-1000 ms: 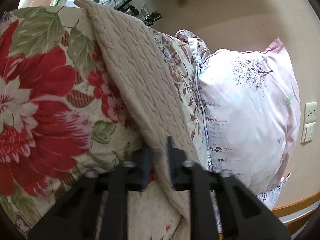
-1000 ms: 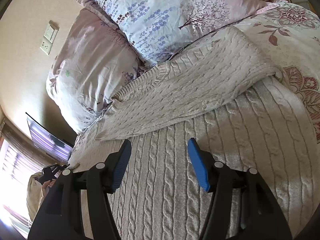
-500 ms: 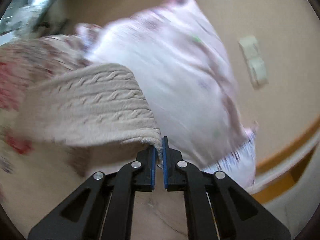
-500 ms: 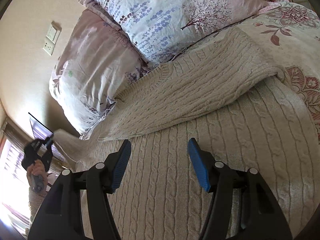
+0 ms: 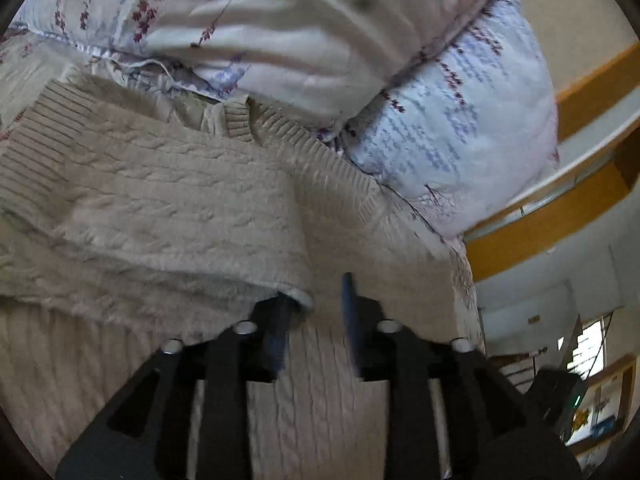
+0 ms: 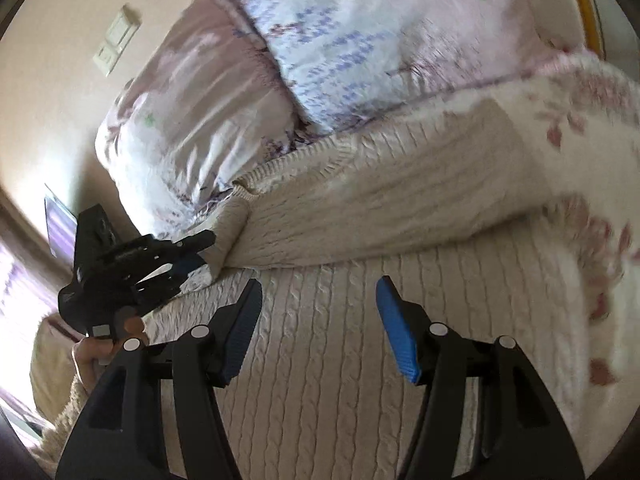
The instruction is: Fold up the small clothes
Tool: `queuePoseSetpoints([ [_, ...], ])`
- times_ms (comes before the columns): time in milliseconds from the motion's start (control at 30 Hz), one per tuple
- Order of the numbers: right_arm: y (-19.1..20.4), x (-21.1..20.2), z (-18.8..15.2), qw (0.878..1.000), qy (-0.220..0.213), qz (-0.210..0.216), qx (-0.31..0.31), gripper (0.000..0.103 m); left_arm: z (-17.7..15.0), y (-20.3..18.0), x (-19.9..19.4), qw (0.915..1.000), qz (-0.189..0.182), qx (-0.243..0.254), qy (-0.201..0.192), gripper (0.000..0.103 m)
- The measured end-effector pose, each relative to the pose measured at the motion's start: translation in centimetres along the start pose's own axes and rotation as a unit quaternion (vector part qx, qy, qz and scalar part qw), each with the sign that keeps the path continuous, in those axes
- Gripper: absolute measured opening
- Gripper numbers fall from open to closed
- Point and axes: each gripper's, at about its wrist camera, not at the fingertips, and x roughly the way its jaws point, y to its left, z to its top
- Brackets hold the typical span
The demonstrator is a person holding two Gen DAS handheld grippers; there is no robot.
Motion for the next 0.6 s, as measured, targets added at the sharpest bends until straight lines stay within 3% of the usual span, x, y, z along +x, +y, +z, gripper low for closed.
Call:
queuePoseSetpoints([
  [67, 1.5, 0.0, 0.9, 0.999, 0.005, -0.006, -0.042, 0.061, -0.7, 0.6, -2.6, 0.9998, 0.0, 0.01, -0.02, 0.048],
  [200, 6.4, 1.1, 2.1, 0.988, 0.012, -0.006, -0.156, 0.061, -1.0, 4.2, -6.8, 0.9983, 0.02, -0.014, -0.053, 0.047],
  [333, 13.5, 4.4, 2.0, 0.953, 0.019, 0.016, -0.304, 0.06, -0.5, 8.2, -8.1, 0.9937, 0.053, -0.074, -0.065, 0.041],
  [433, 17.4, 8.2, 1.4, 0.925, 0.039, 0.03, -0.376, 0.056, -0.6, 10.0, -8.4, 0.991, 0.064, -0.099, -0.064, 0.037],
  [600, 20.8, 14.4, 0.3, 0.901, 0.094, 0.046, -0.421, 0.051, -0.6, 11.1, -8.3, 0.989, 0.072, -0.113, -0.063, 0.031],
])
